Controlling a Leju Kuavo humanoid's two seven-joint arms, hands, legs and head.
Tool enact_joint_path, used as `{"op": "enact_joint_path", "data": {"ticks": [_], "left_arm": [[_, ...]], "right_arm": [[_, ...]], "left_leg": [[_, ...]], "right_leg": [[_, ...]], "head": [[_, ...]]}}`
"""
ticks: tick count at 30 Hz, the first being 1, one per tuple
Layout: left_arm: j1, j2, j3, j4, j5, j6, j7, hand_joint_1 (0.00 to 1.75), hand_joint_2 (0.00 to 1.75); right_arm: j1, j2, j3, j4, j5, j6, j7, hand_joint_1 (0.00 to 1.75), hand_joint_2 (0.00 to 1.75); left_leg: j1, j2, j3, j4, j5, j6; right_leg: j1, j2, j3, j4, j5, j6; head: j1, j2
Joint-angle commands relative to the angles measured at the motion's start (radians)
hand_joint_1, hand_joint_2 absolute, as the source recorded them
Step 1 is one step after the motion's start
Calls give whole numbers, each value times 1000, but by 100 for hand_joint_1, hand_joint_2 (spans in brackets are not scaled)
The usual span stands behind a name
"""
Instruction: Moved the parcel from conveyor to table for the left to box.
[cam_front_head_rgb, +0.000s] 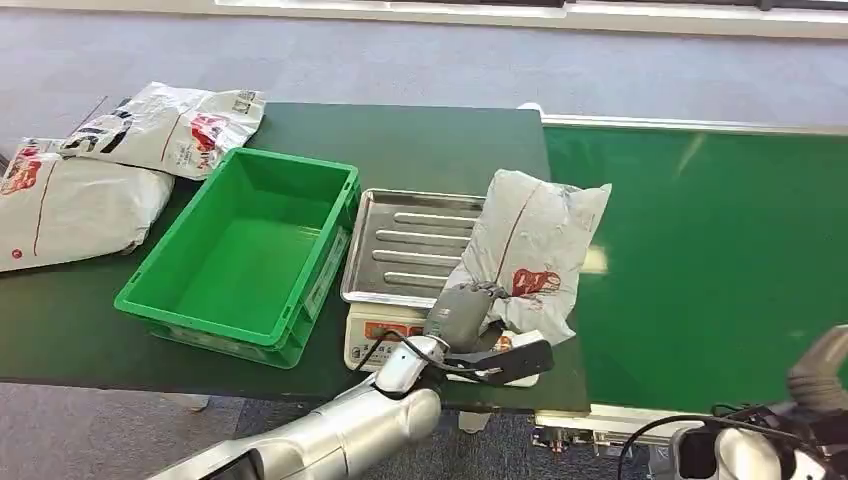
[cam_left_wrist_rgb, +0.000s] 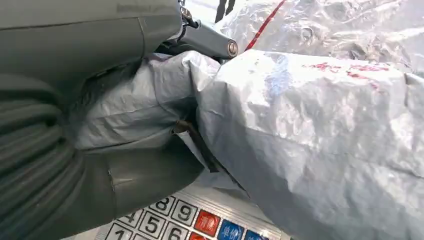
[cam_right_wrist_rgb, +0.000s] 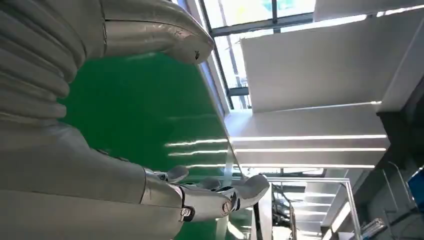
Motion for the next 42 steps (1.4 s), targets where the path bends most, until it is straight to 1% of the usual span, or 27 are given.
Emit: {"op": "enact_joint_path", "data": {"ticks": [1, 2, 3, 4, 5, 6, 7, 8, 9, 10, 11, 12, 13, 14, 17, 19, 21, 23, 27, 32, 35, 37, 38, 39, 40, 41, 42], "left_arm": [[-12, 22, 55, 60, 36, -10, -22, 175, 175], [-17, 22, 83, 60, 58, 22, -41, 175, 175], [-38, 22, 126, 73, 88, 34, -72, 175, 175], [-54, 22, 137, 82, 92, 21, -81, 175, 175], [-67, 22, 210, 80, 112, 84, -128, 175, 175], [-96, 37, 377, 67, 39, 84, -167, 175, 175], [-104, 55, 490, 32, -14, 84, -188, 175, 175], [-112, 83, 555, -15, -36, 71, -200, 175, 175], [-92, 122, 681, -131, -139, 51, -195, 175, 175], [-70, 134, 735, -196, -201, 2, -173, 175, 175], [-16, 147, 880, -350, -297, 76, -220, 175, 175], [-16, 147, 880, -350, -297, 76, -220, 175, 175], [4, 189, 919, -467, -324, -5, -188, 175, 175], [37, 189, 969, -551, -370, -72, -171, 175, 175], [57, 174, 994, -570, -394, -57, -186, 175, 175], [79, 232, 1050, -691, -372, -26, -205, 175, 175], [120, 289, 1111, -810, -357, -61, -201, 175, 175], [176, 312, 1180, -882, -360, -53, -204, 175, 175], [267, 336, 1296, -966, -357, -51, -212, 175, 175], [284, 336, 1312, -992, -343, -59, -219, 175, 175], [286, 336, 1317, -995, -345, -56, -217, 175, 175], [308, 349, 1350, -1021, -338, -48, -206, 175, 175], [334, 376, 1388, -1041, -306, -68, -210, 175, 175], [338, 372, 1402, -1041, -298, -93, -205, 175, 175], [341, 373, 1411, -1036, -292, -110, -201, 101, 175], [345, 372, 1423, -1025, -297, -125, -202, 0, 175], [346, 379, 1420, -1007, -293, -178, -191, 0, 175]], "right_arm": [[-9, 5, -56, 57, -7, 883, -2, 0, 175], [-9, 5, -58, 57, -7, 881, -2, 0, 175], [-8, 3, -60, 57, -6, 879, -2, 0, 175], [-7, 2, -61, 56, -6, 880, -3, 0, 175], [-3, 1, -66, 53, -6, 877, -3, 0, 175], [2, 5, -78, 48, -5, 874, -3, 0, 175], [5, 7, -87, 43, -3, 879, -1, 0, 175], [9, 9, -94, 41, -1, 884, 0, 0, 175], [21, 17, -107, 31, 4, 890, 0, 0, 175], [26, 20, -112, 29, 7, 896, -2, 0, 175], [37, 23, -115, 24, 15, 901, 0, 0, 175], [37, 23, -115, 24, 15, 901, 0, 0, 175], [47, 27, -120, 21, 19, 905, -7, 0, 175], [50, 30, -123, 19, 21, 909, -9, 0, 175], [49, 31, -124, 20, 22, 909, -9, 0, 175], [71, 19, -123, 15, 22, 905, -9, 0, 175], [107, 15, -126, -5, 20, 902, -12, 0, 175], [158, 14, -131, -44, 12, 901, -21, 0, 175], [212, 14, -137, -82, -5, 910, -28, 0, 175], [211, 12, -136, -80, -5, 911, -26, 0, 175], [211, 11, -135, -79, -5, 910, -26, 0, 175], [219, 0, -132, -81, -6, 908, -24, 0, 175], [230, -7, -140, -86, -14, 908, -20, 0, 175], [234, -2, -145, -91, -17, 906, -19, 0, 175], [239, 0, -146, -96, -18, 909, -17, 0, 175], [244, 6, -147, -101, -18, 916, -15, 0, 175], [246, 11, -149, -104, -17, 922, -14, 0, 175]], "left_leg": [[1, 3, 3, -2, 0, 0], [0, 2, 2, -1, 0, 0], [1, 7, 7, -4, -1, 0], [1, 3, 3, -1, -1, 0], [1, 5, 5, -3, 0, 0], [1, 2, 1, 0, 0, 0], [1, 4, 3, -1, 0, 0], [1, 3, 1, 0, 0, 0], [1, 3, 0, 0, 0, 0], [1, 5, 0, 0, 0, -1], [1, 6, 2, -1, 0, -1], [1, 4, 0, 0, 0, -1], [1, 3, 0, -1, 1, -2], [1, 4, 2, -1, 1, -2], [1, 6, 2, -1, 0, -2], [1, 7, 3, -2, 0, -2], [1, 7, 1, -1, 0, -2], [1, 8, 2, -2, 0, -2], [1, 9, 6, -4, -3, -3], [1, 6, 1, -2, -3, -3], [1, 8, 5, -3, -4, -3], [1, 9, 7, -4, -5, -3], [1, 7, 5, -3, -4, -2], [0, 5, 2, -2, -3, -2], [1, 5, 1, -2, -3, -2], [1, 7, 4, -3, -3, -3], [1, 5, 3, -2, -3, -3]], "right_leg": [[1, 3, 3, -2, 1, -1], [1, 3, 2, -1, 0, -1], [1, 8, 5, -5, 1, -2], [1, 4, 3, -2, 1, -1], [1, 6, 3, -3, 1, -1], [1, 3, 1, -1, 1, -1], [1, 5, 2, -2, 1, -1], [1, 4, 0, -1, 1, -1], [1, 3, -1, 0, 1, -1], [1, 5, -1, 0, 2, -2], [1, 8, 0, -1, 2, -2], [1, 5, -2, 0, 1, -2], [1, 5, -2, 0, 1, -2], [1, 6, -1, -1, 1, -2], [1, 8, -1, 0, 1, -2], [1, 8, 0, -1, 1, -2], [1, 8, -3, 0, 1, -2], [1, 9, -2, 0, 0, -2], [1, 11, 1, -1, -2, -4], [0, 7, -2, 0, -4, -4], [1, 9, 1, -1, -4, -5], [1, 11, 3, -2, -4, -5], [1, 8, 2, -1, -5, -3], [0, 6, -1, 0, -4, -3], [1, 5, -1, 0, -5, -3], [1, 7, 1, -1, -5, -4], [1, 5, 0, 0, -5, -3]], "head": [[0, 0], [0, 0], [0, 0], [0, 0], [0, 0], [0, 0], [0, 0], [0, 0], [0, 0], [0, 0], [0, 0], [0, 0], [0, 0], [0, 0], [0, 0], [0, 0], [0, 0], [0, 0], [0, 0], [0, 0], [0, 0], [0, 0], [0, 0], [0, 0], [0, 0], [0, 0], [0, 0]]}}
